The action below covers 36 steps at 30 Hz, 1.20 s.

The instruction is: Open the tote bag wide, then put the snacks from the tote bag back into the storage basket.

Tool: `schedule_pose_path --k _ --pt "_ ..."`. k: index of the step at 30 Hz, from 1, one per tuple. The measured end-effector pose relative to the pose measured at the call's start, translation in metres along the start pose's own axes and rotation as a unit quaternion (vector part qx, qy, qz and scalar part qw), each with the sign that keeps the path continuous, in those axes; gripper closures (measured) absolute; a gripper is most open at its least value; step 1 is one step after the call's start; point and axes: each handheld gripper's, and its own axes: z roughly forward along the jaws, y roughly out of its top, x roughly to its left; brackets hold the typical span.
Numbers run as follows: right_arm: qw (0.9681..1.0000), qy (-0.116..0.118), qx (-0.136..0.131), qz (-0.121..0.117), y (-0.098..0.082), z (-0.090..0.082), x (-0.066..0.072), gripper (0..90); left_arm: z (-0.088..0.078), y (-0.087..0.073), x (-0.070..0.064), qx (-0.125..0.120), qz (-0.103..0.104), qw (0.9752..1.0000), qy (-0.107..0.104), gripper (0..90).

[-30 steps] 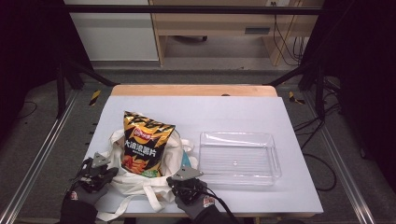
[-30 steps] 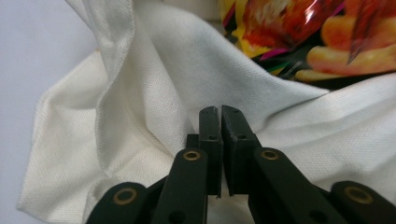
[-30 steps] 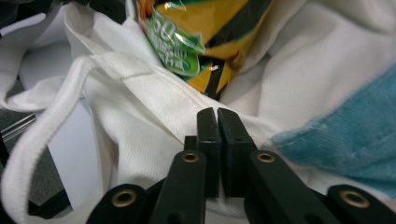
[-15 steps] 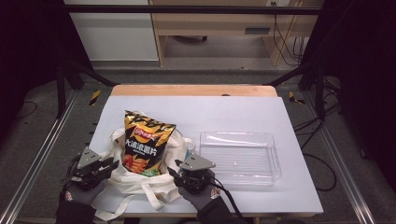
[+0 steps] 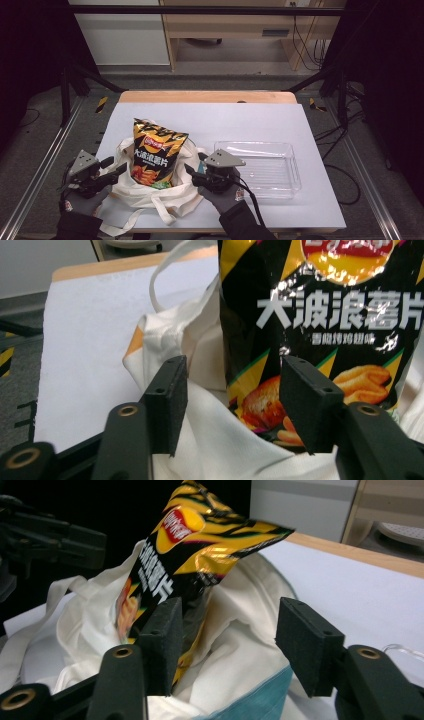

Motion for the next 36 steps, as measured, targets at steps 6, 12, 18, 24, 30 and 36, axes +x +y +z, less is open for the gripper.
schedule_pose_path --k 6,12,18,24,30,36 --pt "0.9999 -0.011 -0.011 0.003 0.012 -0.001 -0.008 41.7 -0.006 0.011 0.004 -0.017 -0.006 0.9998 -0.001 40.7" --pt "0.9995 -0.02 -0.023 0.008 0.021 -0.004 -0.013 41.5 -0.008 0.026 0.008 -0.03 -0.006 0.9995 -0.001 40.3" --pt "0.9992 -0.024 -0.027 0.015 0.025 -0.005 -0.018 42.3 -0.009 0.042 0.011 -0.048 -0.011 0.9988 -0.001 40.3" --pt "0.9991 -0.028 -0.027 0.019 0.03 0.001 -0.021 43.2 -0.008 0.057 0.011 -0.063 -0.012 0.9979 -0.002 40.4" --pt "0.9988 -0.024 -0.032 0.028 0.032 0.005 -0.022 44.9 -0.002 0.067 0.008 -0.066 -0.009 0.9978 -0.001 40.7" --pt "0.9987 -0.027 -0.026 0.034 0.038 0.013 -0.023 48.2 0.01 0.073 0.006 -0.063 -0.01 0.998 -0.002 41.2"
